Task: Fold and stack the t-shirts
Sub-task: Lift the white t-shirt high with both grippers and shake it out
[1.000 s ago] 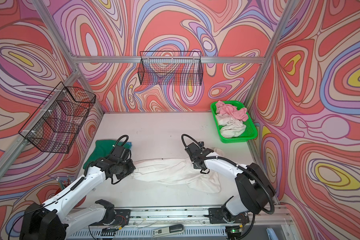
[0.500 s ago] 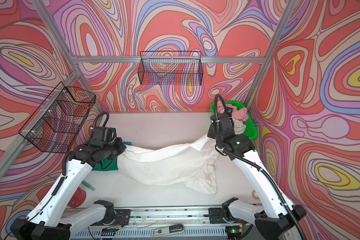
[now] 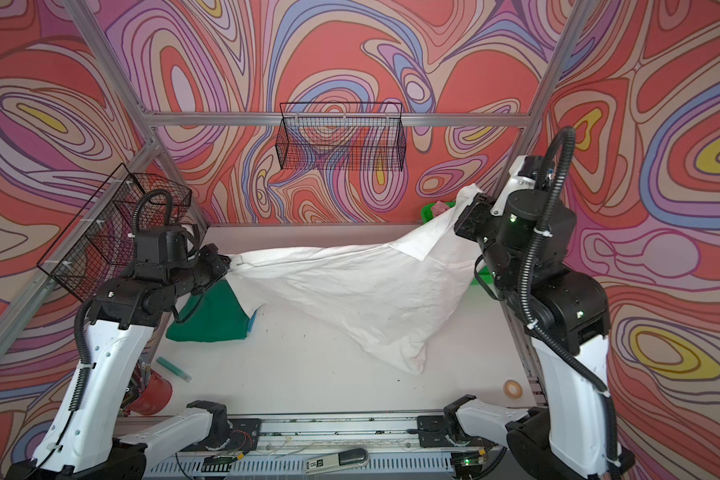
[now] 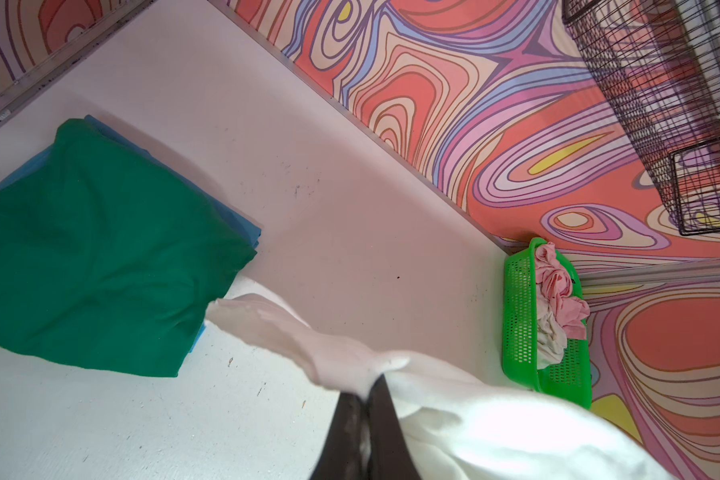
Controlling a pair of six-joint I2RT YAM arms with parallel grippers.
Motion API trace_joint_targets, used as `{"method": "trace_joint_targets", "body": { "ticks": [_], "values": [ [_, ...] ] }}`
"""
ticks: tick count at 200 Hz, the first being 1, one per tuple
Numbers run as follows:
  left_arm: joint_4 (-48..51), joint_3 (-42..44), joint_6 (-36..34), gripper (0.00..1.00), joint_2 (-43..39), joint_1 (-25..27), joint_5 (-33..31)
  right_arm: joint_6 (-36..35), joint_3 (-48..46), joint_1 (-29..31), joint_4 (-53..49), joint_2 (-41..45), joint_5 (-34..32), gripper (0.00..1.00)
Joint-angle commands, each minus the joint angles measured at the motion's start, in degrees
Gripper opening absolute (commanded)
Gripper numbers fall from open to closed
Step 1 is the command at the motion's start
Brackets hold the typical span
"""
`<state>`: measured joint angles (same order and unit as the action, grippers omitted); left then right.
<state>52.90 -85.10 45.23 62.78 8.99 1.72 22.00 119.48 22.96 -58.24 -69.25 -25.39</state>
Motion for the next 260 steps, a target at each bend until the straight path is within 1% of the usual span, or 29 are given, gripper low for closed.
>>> {"method": "trace_joint_targets", "body": {
  "ticks": [1, 31, 43, 57, 79, 97, 121, 144, 161, 184, 198, 206, 218, 238, 253, 260],
  "values": [
    [0.5, -2.5, 0.8, 0.0, -2.5, -0.5, -0.1, -1.9, 1.2, -0.2, 1.4, 0.4, 5.9, 0.0],
    [-1.6, -7.8, 2.5, 0.0, -5.3, -0.5, 2.5, -2.1, 7.7, -0.1, 2.5, 0.9, 6.6, 0.0],
    [-0.7, -11.9, 3.0, 0.0, -5.9, -0.4, 2.9, -2.1, 11.5, -0.2, 2.5, 0.6, 7.1, 0.0],
    [1.6, -17.4, 2.7, 0.0, -5.6, 1.0, 1.7, -1.7, 15.5, -0.1, 2.5, 0.3, 8.1, 0.0],
    [1.4, -20.9, 3.6, 0.0, -7.7, 2.9, 0.1, -0.6, 21.2, -0.1, 3.2, 0.1, 10.9, 0.0],
    [1.3, -24.7, 3.0, 0.0, -9.4, 6.1, -2.5, 0.5, 25.2, -0.2, 3.9, 0.4, 12.1, 0.0],
    [0.3, -29.6, 3.1, 0.0, -12.2, 9.5, -4.9, 2.9, 26.1, -0.1, 6.9, 2.3, 14.5, 0.0],
    [-0.2, -32.3, 4.6, 0.0, -13.8, 11.0, -3.2, 5.8, 27.1, -0.1, 7.3, 3.1, 15.1, 0.0],
    [0.1, -32.0, 5.3, 0.0, -15.4, 11.1, -3.6, 7.1, 29.0, -0.1, 6.8, 2.9, 14.9, 0.0],
    [0.8, -29.9, 6.6, 0.0, -16.6, 11.0, -3.3, 8.4, 29.8, 0.3, 5.9, 2.8, 10.1, 0.0],
    [0.8, -27.9, 7.6, 0.0, -16.4, 11.0, -2.1, 8.0, 28.7, 1.2, 5.2, 2.3, 7.9, 0.0],
    [1.1, -26.5, 7.7, 0.0, -16.1, 11.0, -2.5, 7.6, 27.7, 2.4, 4.1, 1.6, 6.4, 0.0],
    [1.6, -23.6, 7.2, 0.0, -15.7, 11.0, -3.7, 6.6, 25.2, 5.4, 2.2, 0.3, 2.9, 0.0],
    [2.4, -16.9, 6.1, 0.0, -14.4, 11.0, -6.2, 2.8, 16.9, 11.9, 2.1, -1.7, -7.5, 0.0],
    [1.6, -9.4, 6.4, 0.0, -13.3, 11.0, -7.6, -0.5, 10.8, 13.0, 3.9, -3.4, -10.5, 0.0],
    [-0.1, -4.4, 6.8, 0.0, -12.9, 11.0, -7.9, -1.7, 8.0, 13.0, 4.8, -4.4, -11.6, 0.0]
  ]
}}
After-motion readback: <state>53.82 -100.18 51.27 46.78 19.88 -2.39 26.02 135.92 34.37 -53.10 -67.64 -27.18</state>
